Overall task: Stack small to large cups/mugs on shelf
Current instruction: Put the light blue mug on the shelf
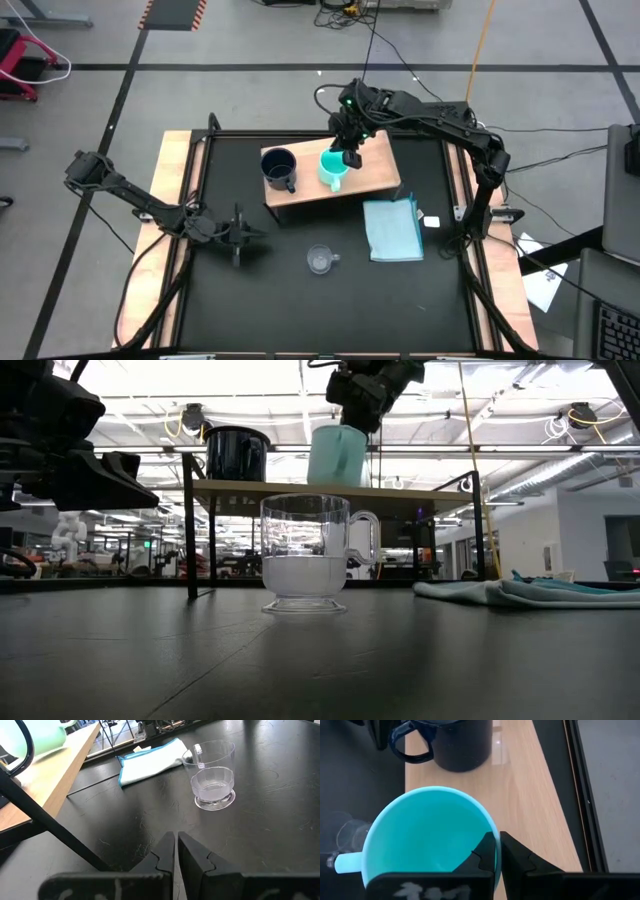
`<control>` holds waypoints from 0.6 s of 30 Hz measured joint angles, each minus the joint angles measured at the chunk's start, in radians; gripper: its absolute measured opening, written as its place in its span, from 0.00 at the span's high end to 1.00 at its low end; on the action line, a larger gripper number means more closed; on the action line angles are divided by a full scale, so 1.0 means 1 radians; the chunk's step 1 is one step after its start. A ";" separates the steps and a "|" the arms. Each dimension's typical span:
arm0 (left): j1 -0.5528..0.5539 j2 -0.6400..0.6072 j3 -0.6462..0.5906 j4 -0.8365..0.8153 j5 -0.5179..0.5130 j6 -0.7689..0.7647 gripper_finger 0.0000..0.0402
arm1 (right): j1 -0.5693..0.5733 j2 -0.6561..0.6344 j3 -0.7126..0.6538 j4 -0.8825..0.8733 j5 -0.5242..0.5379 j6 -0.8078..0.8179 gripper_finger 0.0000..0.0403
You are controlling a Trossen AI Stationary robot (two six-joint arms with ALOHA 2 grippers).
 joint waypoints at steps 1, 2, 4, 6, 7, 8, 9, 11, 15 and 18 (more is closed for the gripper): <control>0.000 0.000 0.000 0.000 0.000 0.000 0.94 | 0.000 0.000 -0.008 0.009 0.000 0.005 0.99; 0.000 0.000 0.000 0.000 0.000 0.000 0.94 | 0.000 0.000 -0.017 0.021 0.000 0.008 0.99; 0.000 0.000 0.000 0.000 0.000 0.000 0.94 | 0.000 -0.001 -0.035 0.044 -0.002 0.011 0.99; 0.000 0.000 0.000 0.000 0.000 -0.001 0.94 | 0.000 -0.005 -0.050 0.049 -0.002 0.010 0.99; 0.000 0.000 0.000 0.000 0.000 -0.001 0.94 | 0.000 -0.005 -0.058 0.054 -0.003 0.010 0.99; 0.000 0.000 0.000 0.000 0.000 -0.001 0.94 | 0.000 -0.005 -0.067 0.066 -0.005 0.011 0.99; 0.000 0.000 0.000 0.000 0.000 -0.002 0.94 | 0.000 -0.005 -0.075 0.079 -0.005 0.011 0.99; 0.000 0.000 0.000 0.000 0.000 -0.003 0.94 | 0.000 -0.004 -0.080 0.093 -0.006 0.009 0.99; 0.000 0.000 0.000 0.000 0.000 -0.003 0.94 | 0.000 -0.004 -0.081 0.090 -0.005 -0.012 0.99; 0.000 0.000 0.000 0.000 0.000 -0.003 0.94 | 0.003 -0.003 -0.082 0.083 0.007 -0.042 0.99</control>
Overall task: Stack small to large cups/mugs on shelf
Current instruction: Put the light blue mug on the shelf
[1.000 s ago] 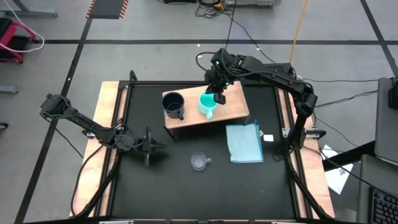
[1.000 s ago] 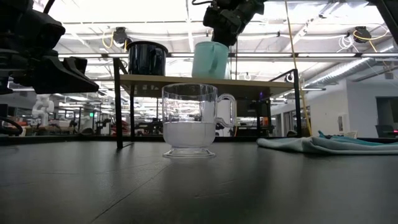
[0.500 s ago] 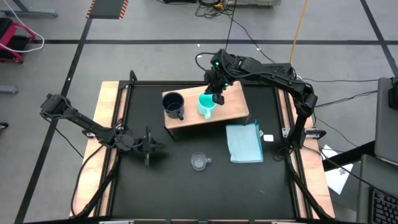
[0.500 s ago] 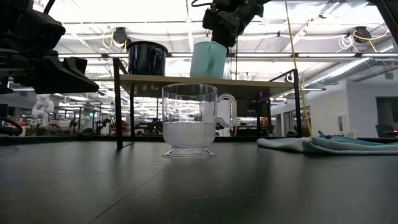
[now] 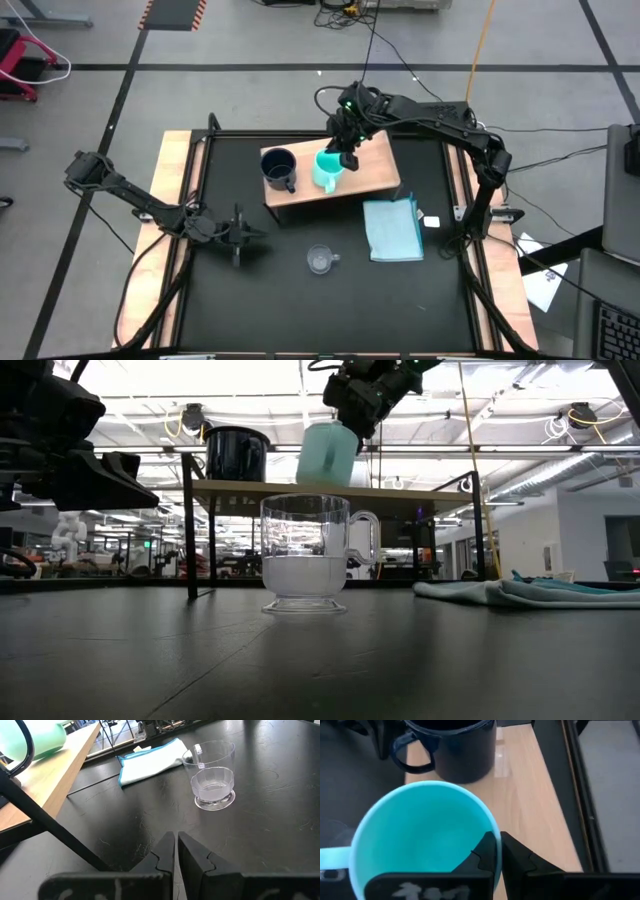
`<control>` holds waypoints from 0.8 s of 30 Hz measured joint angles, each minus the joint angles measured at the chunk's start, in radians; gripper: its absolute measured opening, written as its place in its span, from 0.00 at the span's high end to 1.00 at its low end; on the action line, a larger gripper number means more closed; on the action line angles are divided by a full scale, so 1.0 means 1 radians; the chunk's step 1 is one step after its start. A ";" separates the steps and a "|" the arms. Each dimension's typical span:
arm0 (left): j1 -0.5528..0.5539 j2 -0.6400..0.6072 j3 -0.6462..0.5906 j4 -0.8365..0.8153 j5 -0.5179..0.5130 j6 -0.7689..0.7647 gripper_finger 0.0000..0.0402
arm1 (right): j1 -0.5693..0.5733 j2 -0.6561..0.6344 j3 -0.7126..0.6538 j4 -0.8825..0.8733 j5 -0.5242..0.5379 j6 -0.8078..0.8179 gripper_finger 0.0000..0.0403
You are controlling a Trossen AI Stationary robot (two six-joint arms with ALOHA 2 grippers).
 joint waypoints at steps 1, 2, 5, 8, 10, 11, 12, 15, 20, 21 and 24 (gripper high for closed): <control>0.000 0.000 0.000 0.000 0.000 0.000 0.94 | 0.005 0.000 0.000 -0.005 0.028 -0.011 0.99; 0.000 0.000 0.000 0.000 0.000 0.000 0.94 | 0.012 0.000 0.000 -0.009 0.066 -0.021 0.99; 0.000 0.000 0.000 0.000 0.000 0.006 0.94 | 0.033 -0.002 0.002 -0.024 0.137 -0.044 0.99; 0.000 0.000 0.000 0.000 0.000 0.007 0.94 | 0.046 -0.005 0.002 -0.030 0.152 -0.046 0.99; 0.000 0.000 0.000 0.000 0.000 0.012 0.94 | 0.057 -0.007 0.005 -0.036 0.174 -0.048 0.99; 0.000 0.000 0.000 0.000 0.000 0.012 0.94 | 0.063 -0.007 0.011 -0.043 0.180 -0.052 0.99; 0.000 0.000 0.000 0.000 0.000 0.012 0.94 | 0.066 -0.007 0.015 -0.050 0.183 -0.055 0.99; 0.000 0.000 0.000 0.000 0.000 0.012 0.94 | 0.077 -0.007 0.018 -0.050 0.185 -0.056 0.99; 0.000 0.000 0.000 0.000 0.000 0.010 0.94 | 0.092 -0.006 0.018 -0.049 0.190 -0.053 0.99; 0.000 0.000 0.000 0.000 0.000 0.008 0.94 | 0.094 -0.006 0.018 -0.046 0.190 -0.047 0.99; 0.000 0.000 0.000 0.000 0.000 0.006 0.94 | 0.095 -0.005 0.017 -0.032 0.189 -0.030 0.98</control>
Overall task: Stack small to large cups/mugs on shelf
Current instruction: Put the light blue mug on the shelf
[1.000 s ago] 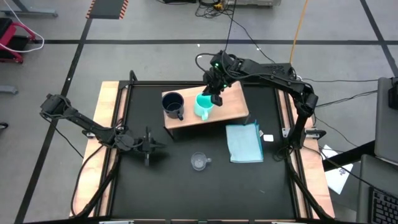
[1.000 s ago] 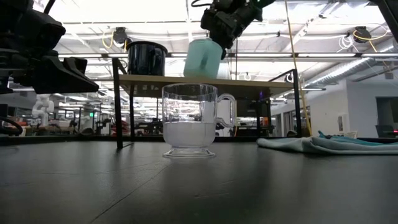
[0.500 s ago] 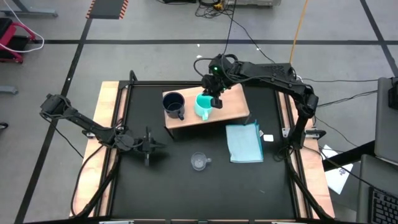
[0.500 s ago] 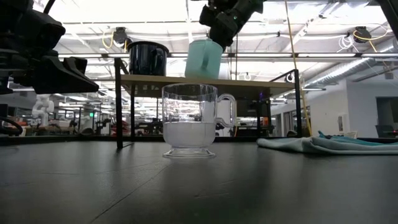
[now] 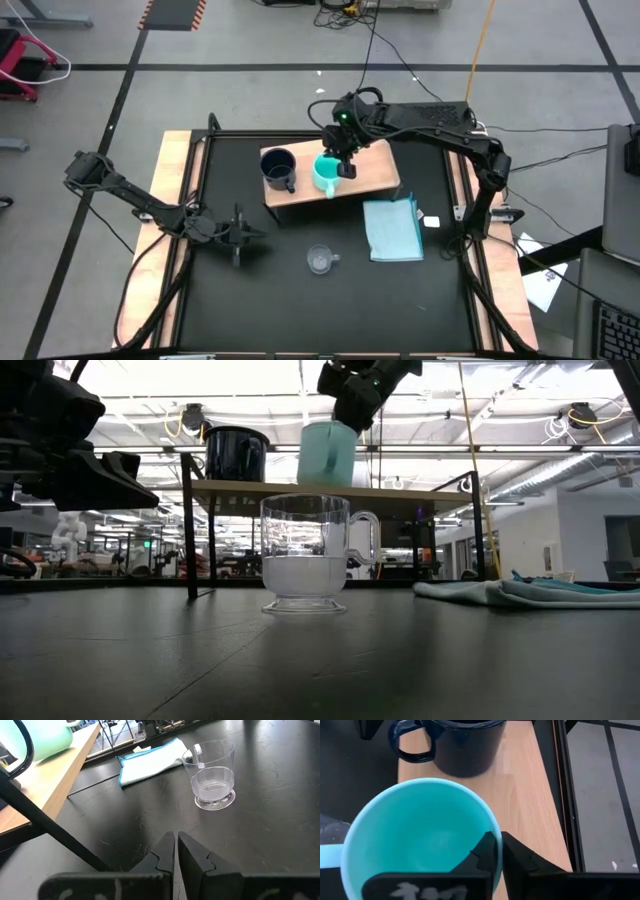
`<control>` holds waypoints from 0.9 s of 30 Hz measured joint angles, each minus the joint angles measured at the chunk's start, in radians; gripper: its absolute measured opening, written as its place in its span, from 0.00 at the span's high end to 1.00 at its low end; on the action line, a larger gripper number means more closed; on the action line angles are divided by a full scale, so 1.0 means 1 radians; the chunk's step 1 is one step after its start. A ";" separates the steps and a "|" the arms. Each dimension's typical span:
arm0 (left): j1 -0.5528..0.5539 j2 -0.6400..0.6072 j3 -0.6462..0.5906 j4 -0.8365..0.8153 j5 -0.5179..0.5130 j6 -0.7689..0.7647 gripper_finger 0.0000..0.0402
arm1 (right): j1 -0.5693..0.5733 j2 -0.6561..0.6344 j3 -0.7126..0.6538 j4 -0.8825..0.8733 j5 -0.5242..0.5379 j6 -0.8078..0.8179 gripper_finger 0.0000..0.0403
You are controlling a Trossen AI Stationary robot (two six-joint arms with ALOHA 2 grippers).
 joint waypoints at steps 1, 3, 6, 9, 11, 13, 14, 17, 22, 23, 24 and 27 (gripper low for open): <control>0.000 0.000 0.000 0.000 0.000 -0.003 0.94 | 0.000 0.001 0.000 0.005 0.000 0.004 0.97; 0.000 0.000 0.000 0.000 0.000 -0.008 0.94 | 0.000 0.003 -0.001 0.013 0.001 0.003 0.94; 0.000 0.000 0.000 0.000 0.000 -0.012 0.94 | 0.000 0.004 -0.002 0.014 0.001 0.006 0.91; 0.000 0.000 0.000 0.000 0.000 -0.012 0.94 | 0.000 0.004 -0.003 0.020 -0.007 0.008 0.89; 0.000 0.000 0.000 0.000 0.000 -0.012 0.94 | 0.001 0.004 -0.003 0.022 -0.007 0.008 0.88; 0.000 0.000 0.000 0.000 0.000 -0.012 0.94 | 0.000 0.005 -0.003 0.022 -0.007 0.008 0.87; 0.000 0.000 0.000 0.000 0.000 -0.013 0.94 | 0.000 0.005 -0.003 0.023 -0.007 0.007 0.86; 0.000 0.000 0.000 0.000 0.000 -0.015 0.94 | 0.001 0.005 -0.003 0.023 -0.007 0.007 0.85; 0.000 0.000 0.000 0.000 0.000 -0.018 0.94 | 0.009 0.004 -0.003 0.036 -0.006 -0.013 0.83; 0.000 0.000 0.000 0.000 0.000 -0.018 0.94 | 0.013 0.002 -0.003 0.040 -0.004 -0.015 0.83; 0.000 0.000 0.000 0.000 0.000 -0.019 0.94 | 0.017 0.000 -0.003 0.044 0.009 -0.016 0.83; 0.000 0.000 0.000 0.000 0.000 -0.021 0.94 | 0.035 -0.007 -0.003 0.064 0.064 -0.031 0.83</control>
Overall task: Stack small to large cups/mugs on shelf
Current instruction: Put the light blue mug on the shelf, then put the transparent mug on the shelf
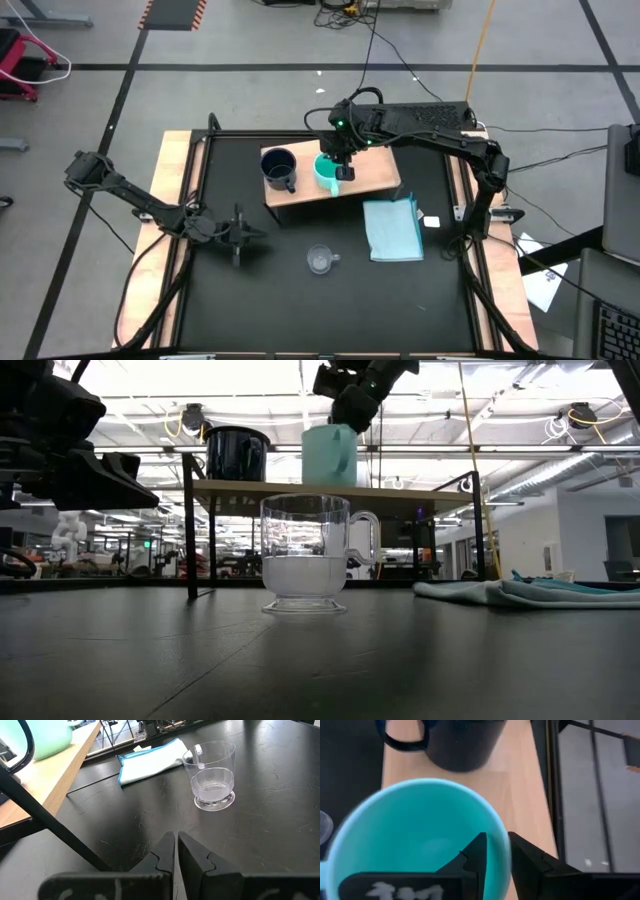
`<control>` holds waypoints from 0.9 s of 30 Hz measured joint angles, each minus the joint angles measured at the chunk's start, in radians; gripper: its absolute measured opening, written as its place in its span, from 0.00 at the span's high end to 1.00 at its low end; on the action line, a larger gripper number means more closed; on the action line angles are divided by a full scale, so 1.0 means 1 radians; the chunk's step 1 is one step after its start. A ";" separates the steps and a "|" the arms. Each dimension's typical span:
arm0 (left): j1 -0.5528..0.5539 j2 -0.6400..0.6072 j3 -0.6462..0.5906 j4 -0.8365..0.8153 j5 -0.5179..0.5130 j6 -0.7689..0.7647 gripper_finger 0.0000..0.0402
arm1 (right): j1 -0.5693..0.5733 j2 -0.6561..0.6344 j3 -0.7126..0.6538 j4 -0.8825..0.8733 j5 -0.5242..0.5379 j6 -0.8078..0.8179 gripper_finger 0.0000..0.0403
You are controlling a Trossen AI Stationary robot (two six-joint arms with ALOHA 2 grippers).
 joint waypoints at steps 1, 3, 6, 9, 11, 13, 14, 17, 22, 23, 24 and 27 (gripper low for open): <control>0.000 0.000 0.000 0.000 0.000 0.000 0.94 | 0.004 -0.003 0.000 -0.003 0.007 -0.004 0.83; 0.000 0.000 0.000 0.000 0.000 0.000 0.94 | 0.012 -0.007 0.000 0.008 0.006 -0.005 0.83; 0.000 0.000 0.000 0.000 0.000 -0.001 0.94 | 0.018 -0.009 0.000 0.010 0.006 -0.005 0.83; 0.000 0.000 0.000 0.000 0.000 -0.001 0.94 | 0.019 -0.012 0.000 0.012 0.006 0.000 0.83; 0.000 0.000 0.000 0.000 0.000 -0.003 0.94 | 0.018 -0.013 0.001 0.012 0.006 0.005 0.83; 0.000 0.000 0.000 0.000 0.000 -0.009 0.94 | 0.018 -0.017 0.001 0.011 0.006 0.005 0.83; 0.000 0.000 0.000 0.000 0.000 -0.012 0.94 | 0.017 -0.019 0.001 0.016 0.006 0.006 0.83; 0.000 0.000 0.000 0.000 0.000 -0.022 0.94 | 0.018 -0.037 0.001 0.023 0.006 0.005 0.83; 0.000 0.000 0.000 0.000 0.000 -0.027 0.94 | 0.017 -0.086 0.001 0.026 0.006 -0.003 0.83; 0.000 0.000 0.000 -0.001 0.000 -0.024 0.94 | 0.017 -0.099 0.001 0.026 0.006 -0.002 0.83; 0.000 0.000 0.000 0.000 0.000 -0.023 0.94 | 0.017 -0.115 0.002 0.027 0.006 0.006 0.83; 0.000 0.000 0.000 0.000 0.000 -0.023 0.94 | 0.017 -0.169 0.002 0.017 0.004 0.045 0.83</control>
